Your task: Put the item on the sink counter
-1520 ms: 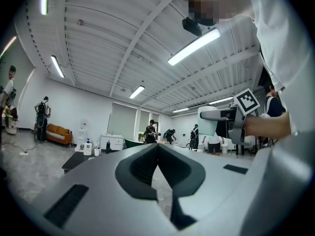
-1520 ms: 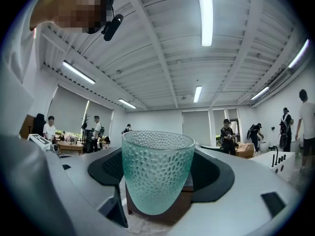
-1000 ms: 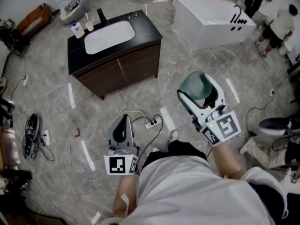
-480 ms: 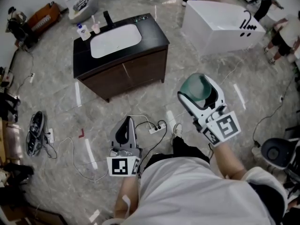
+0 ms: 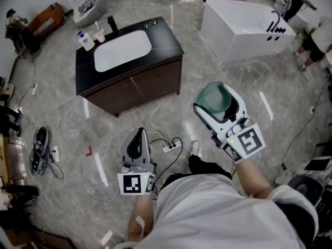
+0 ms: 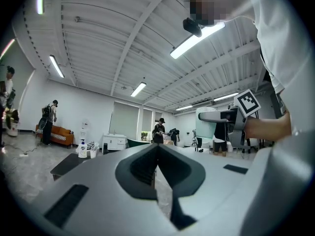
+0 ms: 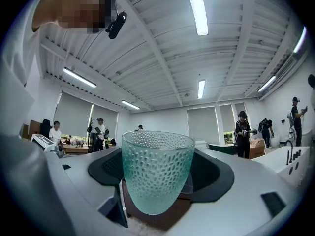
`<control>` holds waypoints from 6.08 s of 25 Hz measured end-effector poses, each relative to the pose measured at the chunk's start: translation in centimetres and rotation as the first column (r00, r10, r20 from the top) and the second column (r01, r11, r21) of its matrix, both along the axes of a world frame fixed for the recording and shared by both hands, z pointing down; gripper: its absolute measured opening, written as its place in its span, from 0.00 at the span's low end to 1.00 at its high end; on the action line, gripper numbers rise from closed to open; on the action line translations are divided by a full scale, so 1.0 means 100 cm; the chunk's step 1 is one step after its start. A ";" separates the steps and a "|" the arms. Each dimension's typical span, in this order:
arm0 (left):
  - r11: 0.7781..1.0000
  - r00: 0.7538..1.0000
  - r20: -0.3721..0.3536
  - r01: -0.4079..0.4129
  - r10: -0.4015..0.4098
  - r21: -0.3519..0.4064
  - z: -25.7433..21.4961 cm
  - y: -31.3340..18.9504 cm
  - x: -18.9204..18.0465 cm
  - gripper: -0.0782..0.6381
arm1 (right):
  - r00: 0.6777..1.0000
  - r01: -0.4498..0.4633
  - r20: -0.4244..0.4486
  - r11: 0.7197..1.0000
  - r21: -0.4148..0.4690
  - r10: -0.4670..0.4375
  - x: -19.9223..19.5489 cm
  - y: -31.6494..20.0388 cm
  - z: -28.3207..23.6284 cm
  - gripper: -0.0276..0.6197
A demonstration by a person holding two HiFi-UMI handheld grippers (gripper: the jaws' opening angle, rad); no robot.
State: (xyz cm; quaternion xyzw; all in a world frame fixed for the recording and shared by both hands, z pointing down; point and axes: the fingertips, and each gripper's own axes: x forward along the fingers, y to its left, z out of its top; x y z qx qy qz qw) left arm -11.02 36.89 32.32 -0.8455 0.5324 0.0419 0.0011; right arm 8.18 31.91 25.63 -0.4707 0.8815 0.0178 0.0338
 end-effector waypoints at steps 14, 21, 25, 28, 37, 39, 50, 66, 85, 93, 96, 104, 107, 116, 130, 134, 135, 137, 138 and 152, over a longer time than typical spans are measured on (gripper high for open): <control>0.999 1.000 0.015 -0.023 0.024 -0.034 0.007 -0.045 0.033 0.11 | 0.999 -0.037 0.007 0.999 -0.021 0.038 0.046 -0.040 0.009 0.67; 0.998 0.999 0.050 -0.007 0.010 -0.062 0.010 -0.074 0.055 0.11 | 0.999 -0.011 0.038 0.999 -0.045 0.013 0.068 -0.072 0.017 0.67; 0.997 0.998 0.053 0.034 -0.030 -0.074 0.007 -0.090 0.065 0.11 | 0.999 0.016 0.049 0.999 -0.048 -0.013 0.082 -0.095 0.018 0.67; 0.994 0.995 0.066 0.074 -0.069 -0.079 0.006 -0.096 0.072 0.11 | 0.997 0.049 0.065 0.998 -0.051 -0.046 0.091 -0.109 0.020 0.67; 0.986 0.984 0.087 0.158 -0.152 -0.058 -0.006 -0.110 0.087 0.11 | 0.982 0.162 0.108 0.986 -0.037 -0.158 0.092 -0.128 0.021 0.67; 0.984 0.982 0.092 0.172 -0.167 -0.047 -0.010 -0.110 0.088 0.11 | 0.978 0.178 0.115 0.983 -0.030 -0.174 0.091 -0.129 0.020 0.67; 0.978 0.975 0.102 0.204 -0.199 -0.048 -0.012 -0.105 0.087 0.11 | 0.972 0.199 0.131 0.980 -0.012 -0.195 0.094 -0.130 0.017 0.67; 0.983 0.983 0.038 0.182 -0.182 -0.004 -0.008 -0.132 0.087 0.11 | 0.971 0.215 0.101 0.977 0.018 -0.215 0.084 -0.145 0.017 0.67; 0.995 0.993 0.076 0.087 -0.090 0.040 -0.001 -0.277 0.051 0.11 | 0.992 0.128 0.019 0.992 0.017 -0.129 0.037 -0.270 0.021 0.67; 1.000 0.998 0.055 0.012 -0.013 0.014 -0.004 -0.336 0.050 0.11 | 0.998 0.065 0.007 0.998 -0.022 -0.065 0.028 -0.320 0.023 0.67; 1.000 0.999 0.052 -0.004 0.004 -0.011 0.005 -0.351 0.053 0.11 | 0.998 0.059 -0.002 0.998 -0.034 -0.059 0.028 -0.331 0.027 0.67; 0.999 0.999 0.038 -0.026 0.028 -0.037 0.019 -0.395 0.051 0.11 | 0.999 0.040 -0.022 0.995 -0.092 -0.042 0.026 -0.370 0.043 0.67; 0.998 0.999 0.030 -0.033 0.035 -0.055 0.022 -0.412 0.043 0.11 | 0.999 0.041 -0.029 0.994 -0.100 -0.044 0.015 -0.389 0.044 0.67; 0.996 0.998 0.013 -0.061 0.062 -0.064 0.022 -0.469 0.015 0.11 | 0.999 0.018 -0.045 0.996 -0.092 -0.022 -0.016 -0.442 0.039 0.67; 0.988 0.992 -0.019 -0.126 0.125 -0.091 0.021 -0.519 0.024 0.11 | 0.997 -0.038 -0.066 0.996 -0.081 0.033 -0.014 -0.487 0.027 0.67; 0.994 0.995 0.007 -0.100 0.101 -0.052 0.004 -0.523 0.032 0.11 | 0.997 -0.017 -0.076 0.997 -0.076 0.011 -0.006 -0.489 0.026 0.67; 0.995 0.996 0.010 -0.091 0.092 -0.052 0.003 -0.523 0.034 0.11 | 0.997 -0.011 -0.074 0.997 -0.071 0.006 -0.003 -0.489 0.025 0.67; 0.996 0.997 0.009 -0.072 0.073 -0.051 0.002 -0.523 0.035 0.11 | 0.997 0.001 -0.071 0.998 -0.070 -0.006 0.000 -0.490 0.025 0.67; 0.997 0.998 0.008 -0.065 0.066 -0.050 0.001 -0.523 0.036 0.11 | 0.998 0.006 -0.070 0.998 -0.070 -0.011 0.001 -0.491 0.025 0.67; 0.998 1.000 0.011 -0.009 0.010 -0.066 0.004 -0.511 0.050 0.11 | 0.995 0.060 -0.078 0.995 -0.077 -0.066 0.012 -0.491 0.033 0.67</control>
